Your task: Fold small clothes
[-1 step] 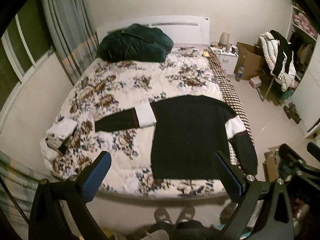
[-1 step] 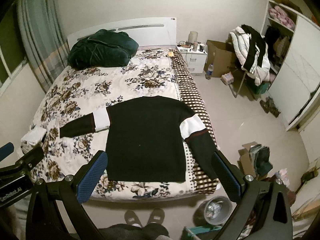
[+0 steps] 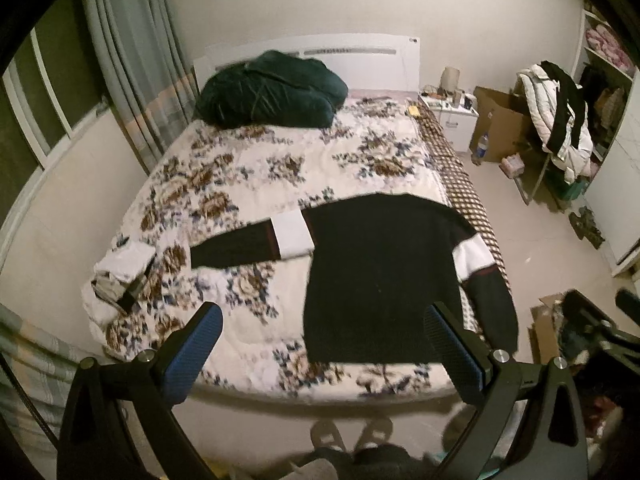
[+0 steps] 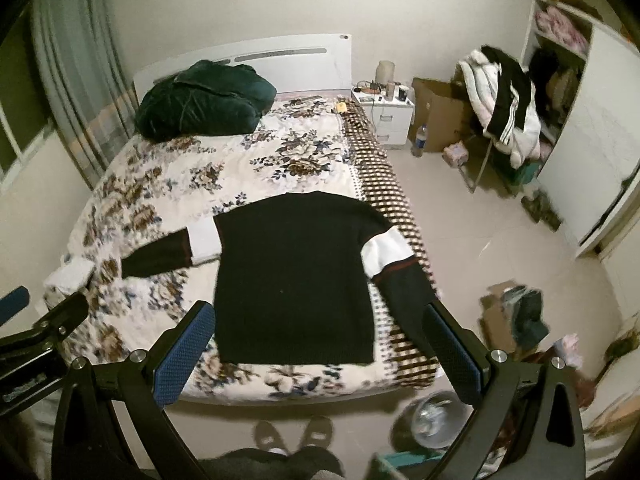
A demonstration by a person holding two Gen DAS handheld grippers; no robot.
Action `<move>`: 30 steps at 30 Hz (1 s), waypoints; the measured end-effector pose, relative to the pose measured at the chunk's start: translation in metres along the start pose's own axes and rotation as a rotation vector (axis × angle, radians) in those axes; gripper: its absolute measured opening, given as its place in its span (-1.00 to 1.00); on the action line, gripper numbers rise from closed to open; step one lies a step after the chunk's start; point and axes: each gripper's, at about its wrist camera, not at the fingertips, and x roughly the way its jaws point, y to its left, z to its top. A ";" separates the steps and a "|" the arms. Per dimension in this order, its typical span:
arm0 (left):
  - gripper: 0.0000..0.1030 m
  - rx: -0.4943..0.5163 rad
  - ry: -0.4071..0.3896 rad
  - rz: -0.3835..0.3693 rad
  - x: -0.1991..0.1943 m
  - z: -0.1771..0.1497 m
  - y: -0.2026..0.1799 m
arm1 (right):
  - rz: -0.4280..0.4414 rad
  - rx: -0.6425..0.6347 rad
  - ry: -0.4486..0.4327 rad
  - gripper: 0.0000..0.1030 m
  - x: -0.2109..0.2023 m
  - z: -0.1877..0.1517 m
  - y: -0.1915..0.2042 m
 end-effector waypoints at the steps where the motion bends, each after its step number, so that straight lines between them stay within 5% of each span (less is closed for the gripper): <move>1: 1.00 0.005 -0.024 0.009 0.011 0.001 -0.004 | 0.013 0.035 0.007 1.00 0.007 -0.007 -0.014; 8: 1.00 0.028 -0.017 -0.006 0.109 0.015 -0.033 | -0.032 0.340 0.080 1.00 0.107 -0.042 -0.101; 14: 1.00 0.065 0.103 0.015 0.201 0.007 -0.077 | -0.071 0.610 0.192 1.00 0.233 -0.111 -0.204; 21: 1.00 0.160 0.300 0.028 0.320 -0.035 -0.150 | 0.049 1.003 0.289 1.00 0.415 -0.220 -0.316; 30: 1.00 0.251 0.469 0.081 0.451 -0.102 -0.209 | 0.096 1.551 0.183 1.00 0.565 -0.349 -0.370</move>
